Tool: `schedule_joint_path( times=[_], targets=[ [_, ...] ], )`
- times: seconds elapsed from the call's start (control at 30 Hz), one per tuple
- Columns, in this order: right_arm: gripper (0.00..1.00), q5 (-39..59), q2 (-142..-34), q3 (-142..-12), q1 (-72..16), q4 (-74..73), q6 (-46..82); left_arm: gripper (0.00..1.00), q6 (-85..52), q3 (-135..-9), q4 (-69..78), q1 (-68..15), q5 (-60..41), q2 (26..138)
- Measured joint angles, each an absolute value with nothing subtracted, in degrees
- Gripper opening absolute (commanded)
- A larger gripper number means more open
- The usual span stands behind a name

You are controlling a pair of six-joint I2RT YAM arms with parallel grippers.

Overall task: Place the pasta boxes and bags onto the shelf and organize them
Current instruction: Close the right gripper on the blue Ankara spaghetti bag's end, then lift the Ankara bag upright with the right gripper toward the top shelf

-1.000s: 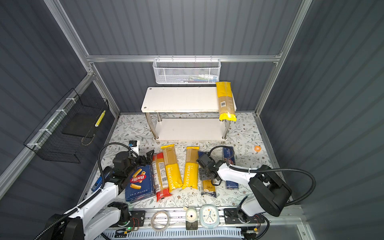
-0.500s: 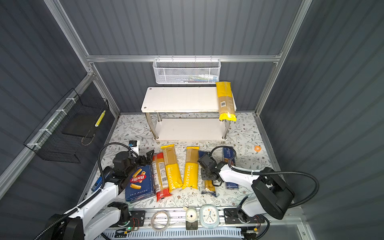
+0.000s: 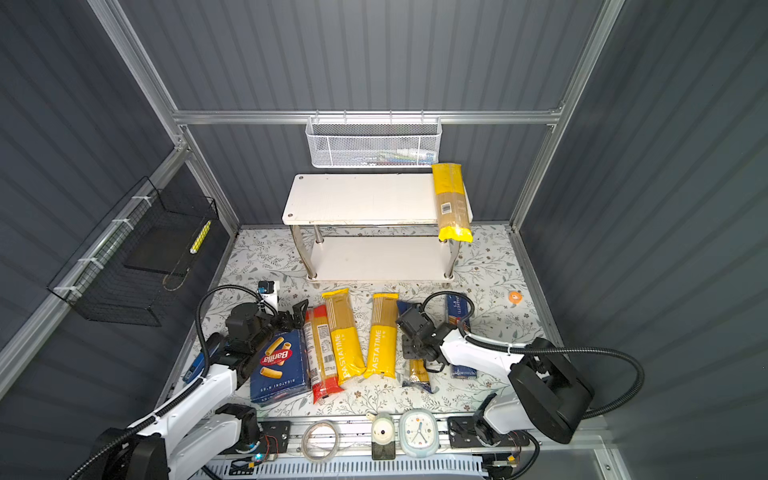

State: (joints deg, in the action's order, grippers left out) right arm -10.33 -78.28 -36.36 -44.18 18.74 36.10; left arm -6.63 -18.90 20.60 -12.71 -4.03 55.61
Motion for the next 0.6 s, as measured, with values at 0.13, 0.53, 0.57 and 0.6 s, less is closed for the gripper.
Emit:
schedule_joint_path(
  times=[0.13, 0.53, 0.57, 0.6],
  targets=[
    [0.13, -10.07, -75.29, -36.10, -44.18, 19.31, 36.42, 1.00, -6.66, -18.90, 20.62, -12.71, -4.03, 55.61],
    [0.09, -10.02, -64.71, -37.54, -44.23, 25.39, 36.14, 1.00, -6.66, -18.90, 20.60, -12.71, -4.03, 55.59],
    [0.09, -10.04, -63.66, -38.48, -44.25, 26.85, 35.79, 0.99, -6.66, -18.90, 20.58, -12.71, -4.03, 55.51],
    [0.09, -10.07, -62.76, -39.55, -44.29, 28.14, 35.44, 1.00, -6.63, -18.90, 20.58, -12.71, -4.03, 55.37]
  ],
)
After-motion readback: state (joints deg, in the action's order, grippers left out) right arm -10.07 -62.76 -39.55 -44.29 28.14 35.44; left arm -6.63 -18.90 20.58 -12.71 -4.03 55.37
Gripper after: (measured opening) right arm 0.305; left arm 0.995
